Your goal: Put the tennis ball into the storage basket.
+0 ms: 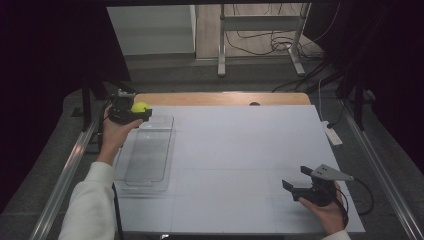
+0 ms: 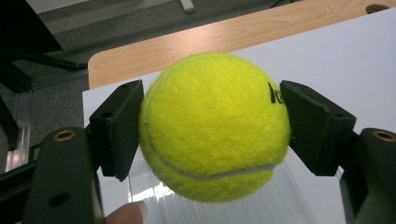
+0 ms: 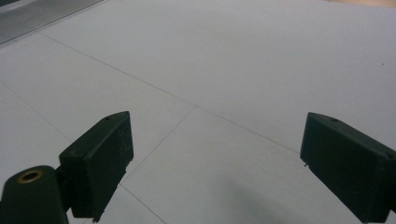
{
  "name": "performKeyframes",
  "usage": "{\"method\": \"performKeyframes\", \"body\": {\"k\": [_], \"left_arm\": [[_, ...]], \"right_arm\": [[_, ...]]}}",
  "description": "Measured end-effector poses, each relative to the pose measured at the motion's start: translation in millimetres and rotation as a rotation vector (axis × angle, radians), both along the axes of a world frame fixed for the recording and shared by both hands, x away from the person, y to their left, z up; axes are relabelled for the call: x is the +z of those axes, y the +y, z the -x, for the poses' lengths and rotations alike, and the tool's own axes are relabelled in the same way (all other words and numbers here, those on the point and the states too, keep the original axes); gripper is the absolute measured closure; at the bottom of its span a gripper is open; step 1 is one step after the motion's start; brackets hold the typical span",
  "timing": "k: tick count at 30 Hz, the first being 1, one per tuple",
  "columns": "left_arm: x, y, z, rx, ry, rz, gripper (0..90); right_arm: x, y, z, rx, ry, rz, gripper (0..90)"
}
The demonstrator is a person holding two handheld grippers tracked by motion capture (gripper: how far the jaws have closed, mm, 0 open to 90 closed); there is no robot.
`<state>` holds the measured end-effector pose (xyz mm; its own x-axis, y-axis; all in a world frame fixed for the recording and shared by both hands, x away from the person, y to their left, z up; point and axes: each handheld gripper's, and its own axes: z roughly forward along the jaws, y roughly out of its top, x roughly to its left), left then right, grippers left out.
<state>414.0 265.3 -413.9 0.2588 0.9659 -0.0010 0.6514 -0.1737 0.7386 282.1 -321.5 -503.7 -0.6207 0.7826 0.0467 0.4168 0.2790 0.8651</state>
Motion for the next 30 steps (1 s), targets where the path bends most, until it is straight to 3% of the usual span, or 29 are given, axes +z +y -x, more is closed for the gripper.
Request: {"method": "performKeyframes", "body": {"k": [17, 30], "left_arm": [[-6.2, 5.0, -2.8, 0.010, 0.022, -0.011, 26.9], [-21.2, 6.5, -5.0, 0.007, 0.060, -0.006, 26.9]], "right_arm": [[-0.3, -0.2, -0.1, 0.001, 0.002, -0.001, 10.0], [-0.8, 0.1, 0.0, -0.001, 0.003, 0.002, 10.0]]}}
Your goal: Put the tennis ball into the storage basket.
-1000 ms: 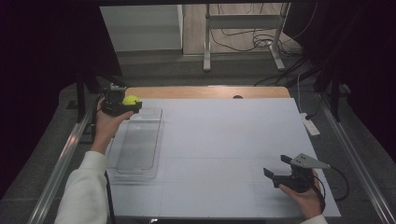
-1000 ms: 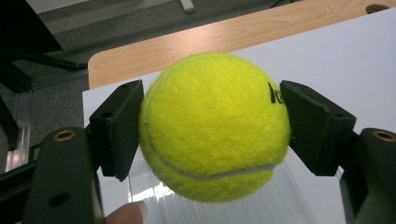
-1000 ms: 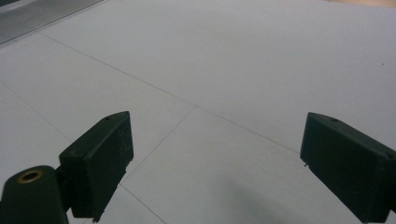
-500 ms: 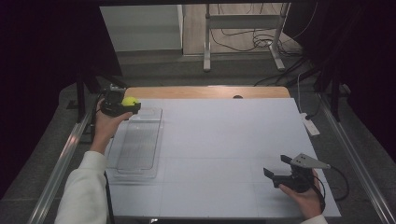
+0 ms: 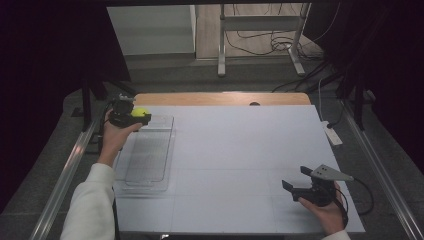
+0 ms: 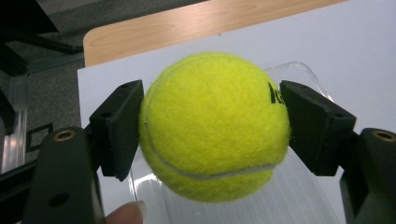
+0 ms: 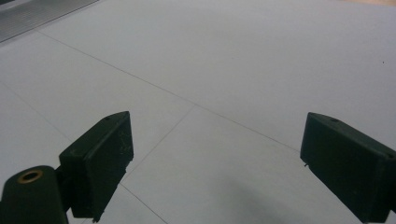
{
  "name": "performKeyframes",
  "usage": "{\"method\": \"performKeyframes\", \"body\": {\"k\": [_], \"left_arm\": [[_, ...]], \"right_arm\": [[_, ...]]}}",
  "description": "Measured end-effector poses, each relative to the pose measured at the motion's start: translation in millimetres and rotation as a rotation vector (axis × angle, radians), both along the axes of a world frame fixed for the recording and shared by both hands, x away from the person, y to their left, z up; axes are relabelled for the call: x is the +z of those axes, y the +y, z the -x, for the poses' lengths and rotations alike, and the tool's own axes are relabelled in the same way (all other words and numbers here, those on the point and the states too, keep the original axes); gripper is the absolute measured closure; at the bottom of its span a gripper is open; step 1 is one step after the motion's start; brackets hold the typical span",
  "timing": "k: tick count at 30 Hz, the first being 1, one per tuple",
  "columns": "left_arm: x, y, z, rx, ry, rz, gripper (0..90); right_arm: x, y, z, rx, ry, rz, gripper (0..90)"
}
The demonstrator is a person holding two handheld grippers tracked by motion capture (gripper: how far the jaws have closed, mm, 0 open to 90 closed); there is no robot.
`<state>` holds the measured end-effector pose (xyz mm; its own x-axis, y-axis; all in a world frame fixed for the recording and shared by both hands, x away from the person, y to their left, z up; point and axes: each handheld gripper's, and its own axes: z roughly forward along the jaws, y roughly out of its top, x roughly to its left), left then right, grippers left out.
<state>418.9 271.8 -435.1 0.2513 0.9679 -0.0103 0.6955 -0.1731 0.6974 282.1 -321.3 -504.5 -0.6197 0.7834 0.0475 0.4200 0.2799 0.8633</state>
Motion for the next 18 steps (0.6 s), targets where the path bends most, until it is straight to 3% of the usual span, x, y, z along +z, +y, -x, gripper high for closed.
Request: {"method": "performKeyframes", "body": {"k": [18], "left_arm": [[-16.4, -3.4, -3.7, -0.003, 0.045, 0.005, 26.9]], "right_arm": [[-0.2, 0.2, -0.2, 0.001, 0.000, 0.002, 10.0]]}}
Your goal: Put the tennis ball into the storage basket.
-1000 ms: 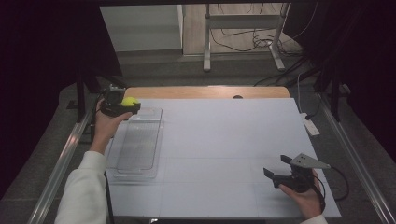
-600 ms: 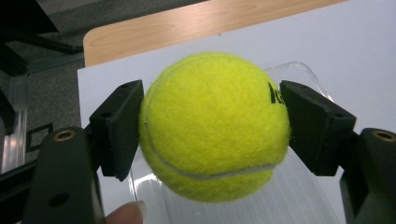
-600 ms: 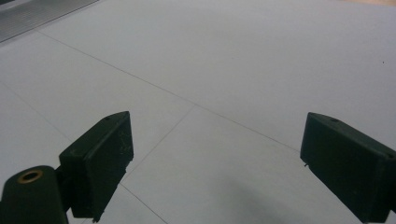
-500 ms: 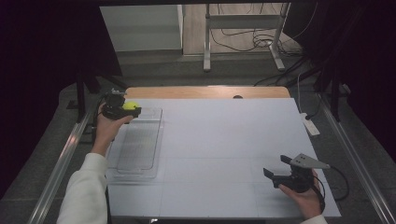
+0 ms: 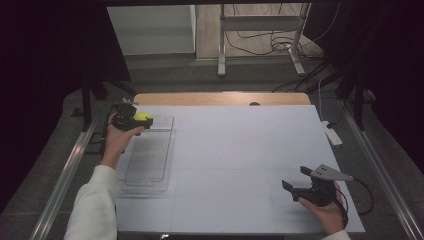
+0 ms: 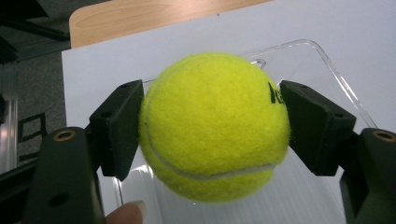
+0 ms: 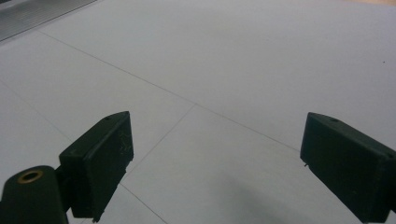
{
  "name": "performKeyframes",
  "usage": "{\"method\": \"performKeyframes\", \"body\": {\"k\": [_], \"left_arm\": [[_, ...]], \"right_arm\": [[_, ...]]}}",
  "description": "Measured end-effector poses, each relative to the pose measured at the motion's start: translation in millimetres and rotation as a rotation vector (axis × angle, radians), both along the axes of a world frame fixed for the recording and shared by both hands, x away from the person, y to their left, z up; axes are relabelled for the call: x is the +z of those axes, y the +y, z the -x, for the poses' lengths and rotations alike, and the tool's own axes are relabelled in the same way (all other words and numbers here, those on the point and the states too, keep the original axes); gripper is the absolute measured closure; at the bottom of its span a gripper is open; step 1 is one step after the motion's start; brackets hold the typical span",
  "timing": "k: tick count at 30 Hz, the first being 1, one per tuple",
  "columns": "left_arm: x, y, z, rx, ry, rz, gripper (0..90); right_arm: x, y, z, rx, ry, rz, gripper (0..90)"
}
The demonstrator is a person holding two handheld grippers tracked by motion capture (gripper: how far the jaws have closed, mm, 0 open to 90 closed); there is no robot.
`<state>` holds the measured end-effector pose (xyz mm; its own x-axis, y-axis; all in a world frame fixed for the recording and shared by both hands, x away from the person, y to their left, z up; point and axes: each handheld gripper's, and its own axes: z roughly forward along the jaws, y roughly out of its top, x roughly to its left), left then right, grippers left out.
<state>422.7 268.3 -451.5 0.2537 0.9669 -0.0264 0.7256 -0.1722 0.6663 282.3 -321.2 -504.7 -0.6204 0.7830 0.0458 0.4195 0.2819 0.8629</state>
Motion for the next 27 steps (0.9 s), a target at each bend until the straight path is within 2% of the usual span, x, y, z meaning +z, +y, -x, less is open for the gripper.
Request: {"method": "performKeyframes", "body": {"k": [15, 27], "left_arm": [[-11.6, -6.4, -3.6, -0.006, 0.044, -0.028, 26.9], [-22.8, -3.6, -7.8, 0.018, 0.079, -0.043, 26.8]], "right_arm": [[-0.2, 0.2, -0.1, 0.000, 0.000, 0.003, 10.0], [-0.6, 0.4, -0.4, 0.002, 0.000, 0.006, 10.0]]}}
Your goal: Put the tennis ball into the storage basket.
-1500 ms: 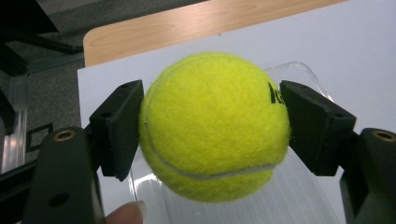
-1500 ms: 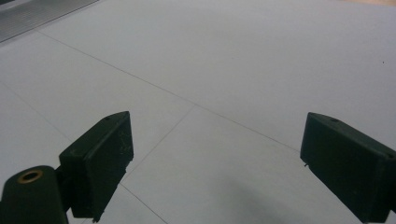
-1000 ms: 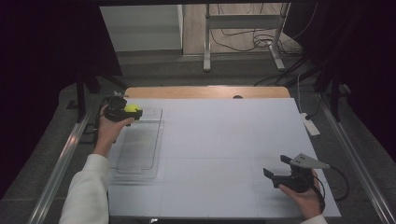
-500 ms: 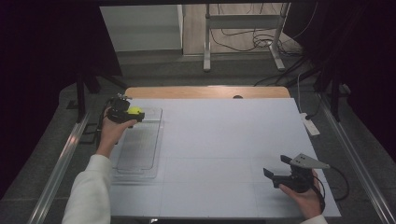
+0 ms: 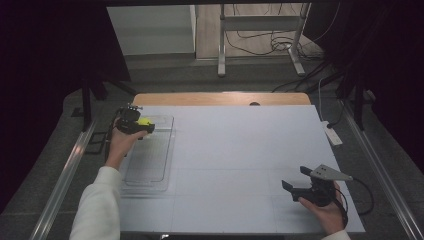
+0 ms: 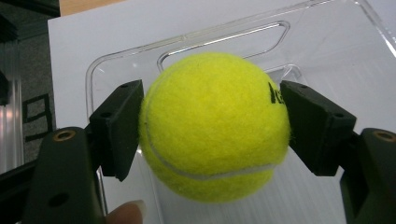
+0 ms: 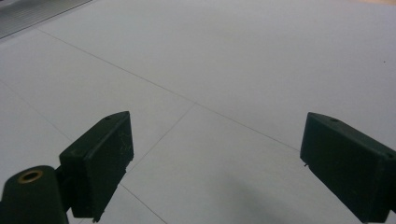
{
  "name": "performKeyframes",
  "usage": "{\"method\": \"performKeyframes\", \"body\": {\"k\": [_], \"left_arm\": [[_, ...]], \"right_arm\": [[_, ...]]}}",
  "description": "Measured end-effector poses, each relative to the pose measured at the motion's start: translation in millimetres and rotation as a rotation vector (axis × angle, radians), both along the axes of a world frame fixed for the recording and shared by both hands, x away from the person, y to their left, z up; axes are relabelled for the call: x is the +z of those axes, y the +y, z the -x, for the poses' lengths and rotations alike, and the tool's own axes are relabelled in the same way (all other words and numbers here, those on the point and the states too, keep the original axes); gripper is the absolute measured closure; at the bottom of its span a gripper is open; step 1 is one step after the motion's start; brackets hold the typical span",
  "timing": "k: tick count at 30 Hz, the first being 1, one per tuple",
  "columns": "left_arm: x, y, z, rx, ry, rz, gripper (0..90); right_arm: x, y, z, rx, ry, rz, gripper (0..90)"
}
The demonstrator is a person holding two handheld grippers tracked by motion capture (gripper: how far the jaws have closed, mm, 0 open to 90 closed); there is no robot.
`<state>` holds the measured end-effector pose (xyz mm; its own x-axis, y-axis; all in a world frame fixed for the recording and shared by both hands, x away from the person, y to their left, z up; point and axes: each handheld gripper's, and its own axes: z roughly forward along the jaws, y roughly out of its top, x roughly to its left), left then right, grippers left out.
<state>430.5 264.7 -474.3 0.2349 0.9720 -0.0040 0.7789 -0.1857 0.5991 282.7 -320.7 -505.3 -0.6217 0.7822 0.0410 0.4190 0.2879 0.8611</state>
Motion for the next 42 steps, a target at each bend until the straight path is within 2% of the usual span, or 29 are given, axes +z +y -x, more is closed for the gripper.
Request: {"method": "performKeyframes", "body": {"k": [5, 12, 16, 23, 26, 31, 42], "left_arm": [[-2.7, -1.6, -2.8, 0.007, 0.011, 0.000, 26.8], [-7.3, -4.0, -5.7, 0.015, 0.030, -0.021, 26.7], [-10.3, -3.9, -7.4, 0.020, 0.044, -0.048, 26.6], [-16.1, -3.7, -9.7, 0.026, 0.065, -0.055, 26.5], [-19.1, -4.0, -10.2, 0.026, 0.072, -0.072, 26.4], [-21.3, -4.1, -10.6, 0.021, 0.076, -0.060, 26.3], [-26.2, -6.2, -11.4, 0.015, 0.083, -0.074, 25.9]], "right_arm": [[0.4, -0.6, 0.4, -0.001, -0.001, -0.003, 10.0], [0.5, -0.7, 0.6, 0.000, -0.002, -0.003, 10.1], [0.4, -0.7, 0.5, 0.000, -0.002, -0.003, 10.0], [-0.3, -1.2, 0.0, 0.000, 0.001, -0.002, 10.0], [-0.4, -0.9, 0.0, 0.000, 0.001, -0.001, 10.0], [-0.6, -0.9, -0.1, -0.002, 0.004, 0.000, 10.0], [-1.4, -0.5, -0.1, -0.004, 0.005, 0.003, 10.0]]}}
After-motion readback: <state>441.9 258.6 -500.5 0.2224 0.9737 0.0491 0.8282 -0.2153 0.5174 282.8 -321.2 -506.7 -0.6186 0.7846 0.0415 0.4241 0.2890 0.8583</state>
